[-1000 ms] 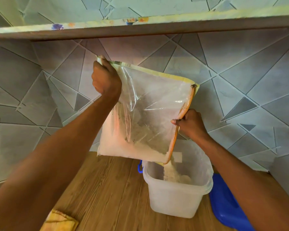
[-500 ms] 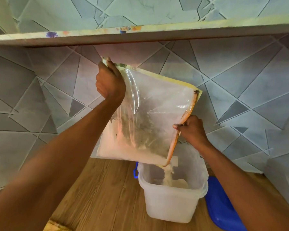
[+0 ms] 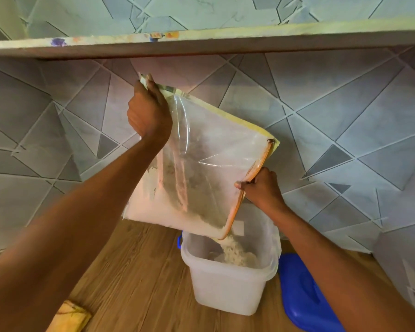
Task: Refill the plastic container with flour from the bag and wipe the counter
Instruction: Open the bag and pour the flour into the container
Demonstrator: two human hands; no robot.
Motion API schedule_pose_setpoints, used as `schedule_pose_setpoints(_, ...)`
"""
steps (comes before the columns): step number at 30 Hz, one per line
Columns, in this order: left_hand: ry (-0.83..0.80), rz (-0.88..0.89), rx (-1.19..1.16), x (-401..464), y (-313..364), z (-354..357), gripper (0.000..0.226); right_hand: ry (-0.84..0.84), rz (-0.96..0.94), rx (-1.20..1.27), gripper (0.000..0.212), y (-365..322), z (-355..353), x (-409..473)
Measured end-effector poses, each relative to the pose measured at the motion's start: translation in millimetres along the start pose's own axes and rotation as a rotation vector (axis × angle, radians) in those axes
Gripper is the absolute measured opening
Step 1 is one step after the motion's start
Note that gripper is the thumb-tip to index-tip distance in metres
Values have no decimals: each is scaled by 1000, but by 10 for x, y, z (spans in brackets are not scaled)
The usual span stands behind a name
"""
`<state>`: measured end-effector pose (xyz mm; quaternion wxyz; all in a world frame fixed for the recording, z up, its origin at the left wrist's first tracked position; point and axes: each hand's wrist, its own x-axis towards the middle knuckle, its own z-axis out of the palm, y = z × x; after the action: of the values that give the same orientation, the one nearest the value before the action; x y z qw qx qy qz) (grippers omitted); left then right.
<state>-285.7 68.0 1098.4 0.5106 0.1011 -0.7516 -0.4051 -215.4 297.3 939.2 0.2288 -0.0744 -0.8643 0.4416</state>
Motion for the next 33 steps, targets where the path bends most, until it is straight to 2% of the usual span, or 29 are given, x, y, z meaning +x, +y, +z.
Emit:
schedule_pose_setpoints(7, -5, 24, 38, 14, 16, -21, 48, 1, -59, 14, 24, 29, -68, -49)
schedule_pose_setpoints(10, 2, 21, 41, 16, 29, -57, 49, 64, -97, 18, 21, 24, -43, -43)
schedule_pose_setpoints(13, -11, 29, 48, 3, -8, -72, 49, -1, -110, -3, 23, -12, -20, -61)
schedule_pose_setpoints(17, 12, 10, 9, 33, -92, -61, 49, 52, -132, -9, 19, -16, 6, -64)
schedule_pose_setpoints(20, -3, 23, 21, 24, -114, -61, 48, -8, -129, -37, 18, -69, 20, -67)
schedule_pose_setpoints(23, 23, 13, -2, 63, -128, -67, 49, 74, -117, -10, 19, -100, 40, -79)
schedule_pose_setpoints(27, -8, 37, 9, 47, -125, -36, 48, 16, -116, -44, 21, -81, 71, -38)
schedule_pose_setpoints(30, -11, 10, 7, 60, -129, -29, 48, 108, -113, 0, 18, -74, 91, -88)
schedule_pose_setpoints(33, -38, 24, 21, 29, -133, -34, 47, 26, -133, -21, 20, -85, 101, -92)
